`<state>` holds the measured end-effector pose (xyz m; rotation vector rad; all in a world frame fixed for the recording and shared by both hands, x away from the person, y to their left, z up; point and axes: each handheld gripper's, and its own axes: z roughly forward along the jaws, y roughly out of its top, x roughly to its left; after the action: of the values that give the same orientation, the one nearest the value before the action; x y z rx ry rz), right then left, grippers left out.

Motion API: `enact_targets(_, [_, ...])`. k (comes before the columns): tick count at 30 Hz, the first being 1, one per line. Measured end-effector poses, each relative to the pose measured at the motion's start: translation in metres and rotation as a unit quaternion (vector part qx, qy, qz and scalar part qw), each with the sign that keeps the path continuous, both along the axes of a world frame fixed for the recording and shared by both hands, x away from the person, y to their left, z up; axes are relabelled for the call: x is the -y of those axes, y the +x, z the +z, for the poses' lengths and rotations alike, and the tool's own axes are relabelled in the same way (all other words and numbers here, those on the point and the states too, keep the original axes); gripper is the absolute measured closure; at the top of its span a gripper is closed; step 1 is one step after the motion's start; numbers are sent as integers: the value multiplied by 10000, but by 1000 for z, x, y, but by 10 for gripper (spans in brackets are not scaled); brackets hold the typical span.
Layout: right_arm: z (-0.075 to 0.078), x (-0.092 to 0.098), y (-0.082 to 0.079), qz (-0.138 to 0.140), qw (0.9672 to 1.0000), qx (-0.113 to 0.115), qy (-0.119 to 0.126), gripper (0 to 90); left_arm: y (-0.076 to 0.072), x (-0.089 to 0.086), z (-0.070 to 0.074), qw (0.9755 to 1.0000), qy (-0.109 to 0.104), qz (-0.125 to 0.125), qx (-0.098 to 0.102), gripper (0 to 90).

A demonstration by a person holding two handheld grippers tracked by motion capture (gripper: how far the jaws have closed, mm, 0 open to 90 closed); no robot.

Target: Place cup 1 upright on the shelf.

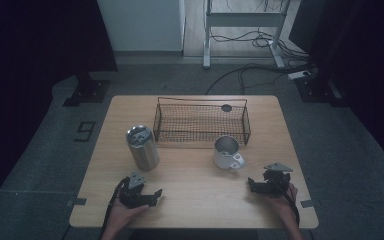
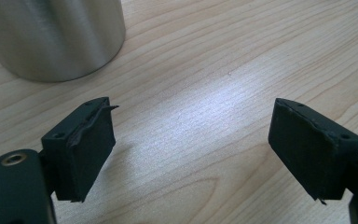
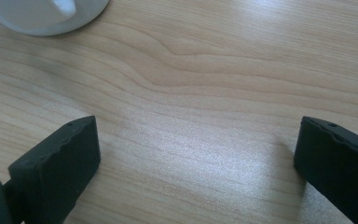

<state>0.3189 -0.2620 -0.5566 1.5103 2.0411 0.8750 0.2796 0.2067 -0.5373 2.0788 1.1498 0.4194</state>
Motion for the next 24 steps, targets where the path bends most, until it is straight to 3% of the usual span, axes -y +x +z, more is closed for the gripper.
enact_targets(4, [0,0,0,-26,10000,7,0,7,1,1,1,9999,-120,-10,-7,146])
enact_targets(15, [0,1,-2,-104,9999,16,0,17,2,4,2,10000,-62,37,-29,145])
enact_targets(24, [0,2,-3,-54,10000,23,22,26,-1,17,0,9999,23,115,-68,146])
